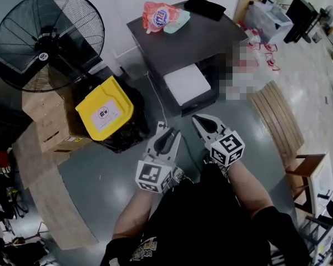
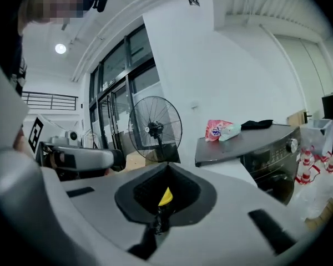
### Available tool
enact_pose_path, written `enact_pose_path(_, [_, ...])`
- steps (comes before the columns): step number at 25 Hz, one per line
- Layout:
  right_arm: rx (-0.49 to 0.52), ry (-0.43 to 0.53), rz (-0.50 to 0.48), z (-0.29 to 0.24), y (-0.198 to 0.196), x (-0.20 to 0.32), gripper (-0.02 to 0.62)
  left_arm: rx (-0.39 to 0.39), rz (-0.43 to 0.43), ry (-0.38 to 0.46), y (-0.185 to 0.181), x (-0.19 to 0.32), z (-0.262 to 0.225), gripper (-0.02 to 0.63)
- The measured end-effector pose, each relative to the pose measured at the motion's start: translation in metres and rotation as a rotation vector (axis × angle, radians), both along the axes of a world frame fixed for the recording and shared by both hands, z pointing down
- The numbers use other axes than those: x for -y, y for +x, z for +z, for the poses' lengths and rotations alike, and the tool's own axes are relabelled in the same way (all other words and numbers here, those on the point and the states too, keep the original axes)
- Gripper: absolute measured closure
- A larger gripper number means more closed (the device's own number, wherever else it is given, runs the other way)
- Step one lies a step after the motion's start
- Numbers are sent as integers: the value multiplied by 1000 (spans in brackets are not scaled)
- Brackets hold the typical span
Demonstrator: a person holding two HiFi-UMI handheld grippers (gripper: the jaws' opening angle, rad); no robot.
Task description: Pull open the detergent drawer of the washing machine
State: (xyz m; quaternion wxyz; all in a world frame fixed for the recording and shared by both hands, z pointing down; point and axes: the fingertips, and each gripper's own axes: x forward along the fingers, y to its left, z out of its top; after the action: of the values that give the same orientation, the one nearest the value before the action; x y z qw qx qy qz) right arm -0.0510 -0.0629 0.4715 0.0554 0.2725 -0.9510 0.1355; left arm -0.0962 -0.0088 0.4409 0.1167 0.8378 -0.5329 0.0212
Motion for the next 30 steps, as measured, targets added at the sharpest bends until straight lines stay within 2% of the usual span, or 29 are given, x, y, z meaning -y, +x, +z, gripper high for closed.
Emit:
enact_pose_path(2, [1, 14, -7, -12, 2, -1, 595, -2, -13, -1, -1, -1, -3, 576])
enact_pose_path(5, [10, 34, -23, -33, 10, 0, 594, -15, -42, -4, 2, 0, -9, 592])
enact_pose_path(11, [36, 67, -86, -67, 46, -3, 592, -17, -125, -15, 32, 1, -11, 600])
enact_pose_path(17, [48, 109, -199, -80, 87, -19, 591, 4, -229, -20, 78, -6, -9, 598])
enact_pose_path(25, [42, 131, -297, -79, 133, -35, 591, 41, -290, -19, 134, -16, -7, 598])
enact_pose_path(30, [46, 133, -324, -74, 149, -39, 591, 57, -307, -9, 154, -17, -8, 598])
